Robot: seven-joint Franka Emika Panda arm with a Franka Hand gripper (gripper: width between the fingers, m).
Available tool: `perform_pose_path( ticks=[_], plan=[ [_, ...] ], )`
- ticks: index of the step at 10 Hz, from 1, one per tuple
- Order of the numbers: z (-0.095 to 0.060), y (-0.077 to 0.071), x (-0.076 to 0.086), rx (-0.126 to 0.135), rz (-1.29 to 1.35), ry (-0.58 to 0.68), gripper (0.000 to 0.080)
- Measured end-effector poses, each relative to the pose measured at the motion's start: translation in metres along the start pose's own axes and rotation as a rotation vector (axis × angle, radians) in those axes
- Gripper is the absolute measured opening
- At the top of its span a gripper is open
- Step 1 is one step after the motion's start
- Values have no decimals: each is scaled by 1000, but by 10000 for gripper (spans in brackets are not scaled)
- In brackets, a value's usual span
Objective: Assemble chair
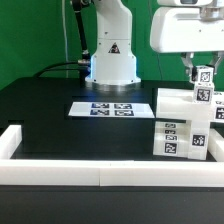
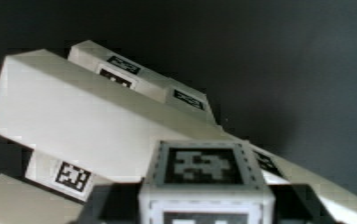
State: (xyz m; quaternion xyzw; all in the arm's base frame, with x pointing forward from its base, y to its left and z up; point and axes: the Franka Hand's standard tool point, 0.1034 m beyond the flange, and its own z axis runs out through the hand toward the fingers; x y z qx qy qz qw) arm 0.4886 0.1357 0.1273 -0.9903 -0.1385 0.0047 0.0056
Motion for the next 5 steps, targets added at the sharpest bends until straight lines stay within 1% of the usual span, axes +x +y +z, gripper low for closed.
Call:
perform_pose_path(
  ticks=[5],
  plan=[
    [1, 7, 2, -2, 7, -1, 288]
  ],
)
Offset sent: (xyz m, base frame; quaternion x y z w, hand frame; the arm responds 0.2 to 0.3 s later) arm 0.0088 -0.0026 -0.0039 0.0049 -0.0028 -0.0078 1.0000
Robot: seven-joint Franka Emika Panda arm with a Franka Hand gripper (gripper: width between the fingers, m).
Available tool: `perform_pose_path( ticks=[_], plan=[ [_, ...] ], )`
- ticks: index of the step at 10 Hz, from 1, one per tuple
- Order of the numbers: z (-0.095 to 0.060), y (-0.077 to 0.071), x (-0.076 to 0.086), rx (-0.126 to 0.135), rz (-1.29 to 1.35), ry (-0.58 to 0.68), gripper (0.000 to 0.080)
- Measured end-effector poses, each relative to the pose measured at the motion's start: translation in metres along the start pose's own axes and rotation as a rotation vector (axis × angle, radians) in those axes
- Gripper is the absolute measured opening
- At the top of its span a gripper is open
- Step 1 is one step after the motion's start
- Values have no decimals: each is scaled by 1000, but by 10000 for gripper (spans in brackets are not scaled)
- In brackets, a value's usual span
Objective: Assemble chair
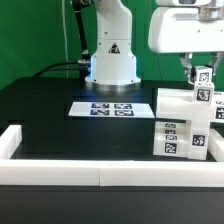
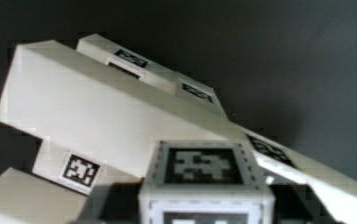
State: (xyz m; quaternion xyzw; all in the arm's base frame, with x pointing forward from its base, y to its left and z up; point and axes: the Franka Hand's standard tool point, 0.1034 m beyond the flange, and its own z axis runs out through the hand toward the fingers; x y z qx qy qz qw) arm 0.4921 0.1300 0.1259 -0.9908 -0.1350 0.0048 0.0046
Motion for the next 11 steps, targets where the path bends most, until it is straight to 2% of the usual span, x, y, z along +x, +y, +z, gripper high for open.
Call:
perform_pose_path(
  ticks=[4, 11],
  plan=[
    [9, 2, -3, -4, 2, -16, 288],
    [9, 5, -2, -5, -3, -9, 288]
  ],
)
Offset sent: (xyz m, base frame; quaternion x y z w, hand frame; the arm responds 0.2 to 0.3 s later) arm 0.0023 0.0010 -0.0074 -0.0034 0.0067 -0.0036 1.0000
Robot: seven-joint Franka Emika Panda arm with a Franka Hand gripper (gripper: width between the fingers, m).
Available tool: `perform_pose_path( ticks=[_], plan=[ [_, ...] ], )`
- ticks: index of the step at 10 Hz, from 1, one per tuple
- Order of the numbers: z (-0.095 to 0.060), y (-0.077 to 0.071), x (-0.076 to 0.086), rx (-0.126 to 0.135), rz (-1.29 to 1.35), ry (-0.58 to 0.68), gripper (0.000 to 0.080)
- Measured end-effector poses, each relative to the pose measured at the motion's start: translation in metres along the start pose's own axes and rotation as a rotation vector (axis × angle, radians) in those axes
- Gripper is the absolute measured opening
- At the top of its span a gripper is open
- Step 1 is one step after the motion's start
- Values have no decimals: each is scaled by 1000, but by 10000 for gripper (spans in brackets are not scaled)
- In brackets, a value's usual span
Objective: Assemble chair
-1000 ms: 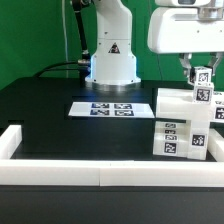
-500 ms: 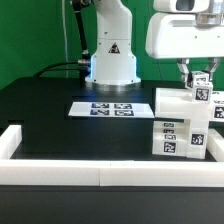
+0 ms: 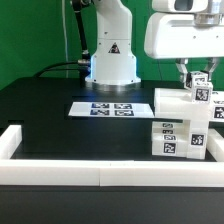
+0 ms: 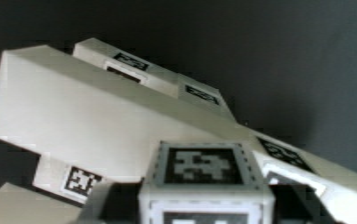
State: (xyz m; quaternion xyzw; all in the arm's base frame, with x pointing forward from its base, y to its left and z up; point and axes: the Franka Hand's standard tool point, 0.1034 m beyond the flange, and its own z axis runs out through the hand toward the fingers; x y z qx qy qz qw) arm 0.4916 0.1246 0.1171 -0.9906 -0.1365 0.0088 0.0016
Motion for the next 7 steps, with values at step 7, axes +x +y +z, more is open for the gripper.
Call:
perform_pose_path(
  ticks=[7],
  plan=[
    [0, 0, 0, 0, 39, 0, 288]
  ],
)
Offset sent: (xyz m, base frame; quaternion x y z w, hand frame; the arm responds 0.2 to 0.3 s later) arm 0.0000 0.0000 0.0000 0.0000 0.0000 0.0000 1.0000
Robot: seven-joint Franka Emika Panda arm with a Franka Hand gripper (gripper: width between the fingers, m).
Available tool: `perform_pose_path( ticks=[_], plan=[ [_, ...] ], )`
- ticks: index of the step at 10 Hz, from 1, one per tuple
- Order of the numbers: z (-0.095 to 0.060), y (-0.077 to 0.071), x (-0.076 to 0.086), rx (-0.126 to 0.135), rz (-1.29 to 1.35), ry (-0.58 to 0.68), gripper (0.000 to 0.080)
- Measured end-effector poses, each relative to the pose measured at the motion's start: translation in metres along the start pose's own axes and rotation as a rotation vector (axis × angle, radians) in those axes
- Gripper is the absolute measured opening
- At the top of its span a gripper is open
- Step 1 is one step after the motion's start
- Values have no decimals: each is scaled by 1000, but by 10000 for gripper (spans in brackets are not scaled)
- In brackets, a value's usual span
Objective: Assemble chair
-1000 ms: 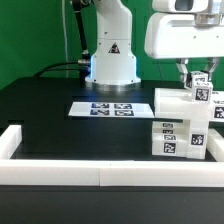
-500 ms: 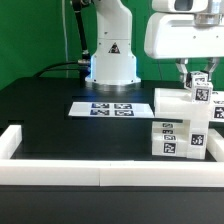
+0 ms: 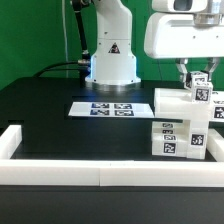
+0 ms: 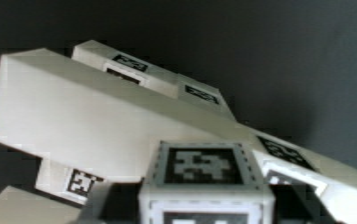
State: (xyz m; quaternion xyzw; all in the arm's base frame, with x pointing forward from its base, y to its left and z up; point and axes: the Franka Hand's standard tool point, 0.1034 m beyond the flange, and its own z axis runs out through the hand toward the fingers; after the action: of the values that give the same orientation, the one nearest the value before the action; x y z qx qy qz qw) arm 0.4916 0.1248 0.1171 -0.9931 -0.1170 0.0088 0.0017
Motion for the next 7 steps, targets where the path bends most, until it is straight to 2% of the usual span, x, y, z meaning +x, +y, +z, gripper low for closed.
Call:
perform_pose_path(
  ticks=[7],
  plan=[
    [0, -1, 0, 2, 507, -1, 288]
  ],
)
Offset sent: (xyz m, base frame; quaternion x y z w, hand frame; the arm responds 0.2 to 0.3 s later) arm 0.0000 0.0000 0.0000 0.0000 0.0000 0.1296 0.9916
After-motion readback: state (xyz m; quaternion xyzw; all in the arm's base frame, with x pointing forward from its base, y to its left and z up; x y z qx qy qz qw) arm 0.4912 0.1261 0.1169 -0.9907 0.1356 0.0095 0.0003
